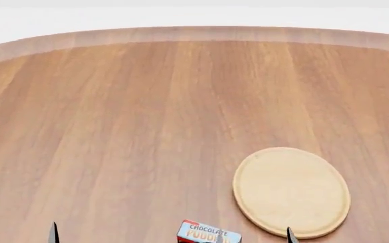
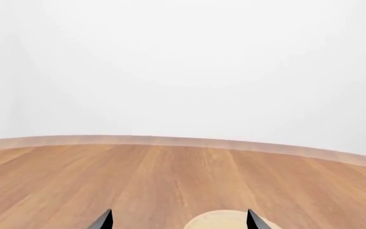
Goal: Put the chocolate pudding to the left of the plate.
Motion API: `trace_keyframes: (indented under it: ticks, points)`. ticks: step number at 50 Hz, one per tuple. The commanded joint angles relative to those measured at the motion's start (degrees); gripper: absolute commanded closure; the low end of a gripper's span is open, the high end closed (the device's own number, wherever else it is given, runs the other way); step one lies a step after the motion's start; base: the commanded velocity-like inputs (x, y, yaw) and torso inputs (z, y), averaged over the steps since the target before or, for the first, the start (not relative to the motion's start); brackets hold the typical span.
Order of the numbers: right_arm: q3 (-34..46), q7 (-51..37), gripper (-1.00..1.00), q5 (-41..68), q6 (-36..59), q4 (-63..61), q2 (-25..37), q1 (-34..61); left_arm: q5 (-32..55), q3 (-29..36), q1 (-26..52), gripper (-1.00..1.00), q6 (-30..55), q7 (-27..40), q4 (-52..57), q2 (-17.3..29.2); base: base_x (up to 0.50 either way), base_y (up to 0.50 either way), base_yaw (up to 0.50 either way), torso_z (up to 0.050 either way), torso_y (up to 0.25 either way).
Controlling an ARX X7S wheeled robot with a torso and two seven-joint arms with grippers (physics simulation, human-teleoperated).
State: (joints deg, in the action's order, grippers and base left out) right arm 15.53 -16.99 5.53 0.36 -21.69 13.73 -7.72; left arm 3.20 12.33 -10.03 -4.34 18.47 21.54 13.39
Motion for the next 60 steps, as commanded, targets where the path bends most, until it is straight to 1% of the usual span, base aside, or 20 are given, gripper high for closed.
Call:
trace_keyframes:
  ticks: [1,3,48,51,57,59,60]
  points:
    - [0.6,-0.4,-1.00,0.2,0.1,0.1,0.4,0.2,0.4,0.4,0.2,-1.00,0.3,0.1,-0.1,0.3,0.20,0.00,0.00,0.000,0.000]
    - [0.8,-0.3,-1.00,0.2,0.1,0.2,0.5,0.3,3.3,0.6,0.6,-1.00,1.2,-1.6,-0.5,0.7,0.20,0.00,0.00,0.000,0.000]
    - [1.6,-1.7,-1.00,0.7,-0.4,0.9,1.6,0.7,4.1,2.0,1.0,-1.00,0.6,0.5,-0.8,2.1,0.20,0.00,0.00,0.000,0.000]
    - [1.0,-3.7,-1.00,-1.0,-1.9,1.5,1.0,0.6,4.1,2.1,1.0,-1.00,0.7,0.7,-0.7,2.2,0.20,0.00,0.00,0.000,0.000]
    - [0.6,-3.0,-1.00,1.4,-1.3,2.7,0.9,1.8,4.3,2.2,1.3,-1.00,0.7,0.8,-1.0,2.3,0.00,0.00,0.00,0.000,0.000]
    - [0.3,-2.6,-1.00,2.1,-0.8,2.1,1.4,2.0,4.5,2.2,1.3,-1.00,0.7,0.9,-0.8,2.4,0.00,0.00,0.00,0.000,0.000]
    - [-0.1,-2.1,-1.00,2.6,0.2,-0.1,2.5,2.1,4.6,2.1,1.2,-1.00,0.8,0.9,-0.7,2.4,0.00,0.00,0.00,0.000,0.000]
